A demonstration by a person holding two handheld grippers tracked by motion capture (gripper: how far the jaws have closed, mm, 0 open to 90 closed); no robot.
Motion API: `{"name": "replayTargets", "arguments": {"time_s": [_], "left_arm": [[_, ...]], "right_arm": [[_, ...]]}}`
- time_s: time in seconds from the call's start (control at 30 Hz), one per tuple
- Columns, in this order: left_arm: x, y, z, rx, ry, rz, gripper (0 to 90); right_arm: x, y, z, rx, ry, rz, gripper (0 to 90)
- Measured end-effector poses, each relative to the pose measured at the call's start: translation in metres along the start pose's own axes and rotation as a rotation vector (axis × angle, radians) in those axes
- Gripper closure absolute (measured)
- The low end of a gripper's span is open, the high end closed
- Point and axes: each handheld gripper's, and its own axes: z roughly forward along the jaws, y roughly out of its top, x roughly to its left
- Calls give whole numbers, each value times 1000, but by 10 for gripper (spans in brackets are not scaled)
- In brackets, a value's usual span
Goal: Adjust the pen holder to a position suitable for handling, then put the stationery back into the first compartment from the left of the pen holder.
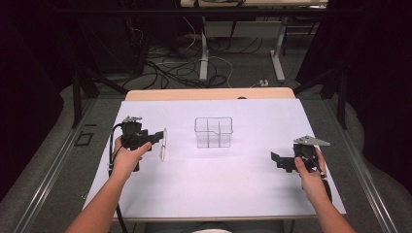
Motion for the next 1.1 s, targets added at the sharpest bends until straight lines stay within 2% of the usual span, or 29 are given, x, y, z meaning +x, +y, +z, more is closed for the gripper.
{"name": "replayTargets", "arguments": {"time_s": [0.03, 0.07, 0.2, 0.27, 0.3, 0.4, 0.53, 0.67, 0.87, 0.93, 0.97, 1.0, 1.03, 1.1], "left_arm": [[0, 3, 0, 13, 0, -1, 303], [0, 4, 2, 2, 5, -6, 312], [0, 11, 6, 11, 8, -15, 341], [1, 14, 8, 29, 15, -9, 345], [1, 15, 10, 17, 17, -12, 350], [2, 20, 13, 32, 11, -19, 353], [3, 25, 19, 35, 3, -43, 354], [4, 30, 26, 42, 29, -68, 370], [5, 36, 34, 82, 31, -104, 373], [4, 37, 38, 74, 29, -118, 379], [4, 37, 38, 85, 23, -119, 379], [4, 37, 41, 76, 31, -123, 380], [6, 37, 41, 95, 33, -115, 388], [6, 36, 47, 94, 33, -143, 403]], "right_arm": [[1, 0, 0, 0, 4, 5, 0], [1, 1, 1, 2, 3, 6, 0], [0, 0, 3, 5, 11, 0, 0], [1, 0, 3, 11, 13, 2, 0], [0, 0, 3, 12, 15, -3, 0], [1, 1, 3, 10, 16, 12, 0], [1, 3, 6, 5, 25, 17, 0], [3, 3, 8, 13, 34, 7, 2], [7, 4, 7, 4, 47, -10, 3], [7, 4, 7, 5, 50, -6, 3], [7, 4, 7, 5, 51, -4, 3], [7, 4, 7, 5, 49, -6, 3], [6, 4, 7, 6, 48, -8, 5], [6, 4, 7, 7, 47, -4, 8]]}}
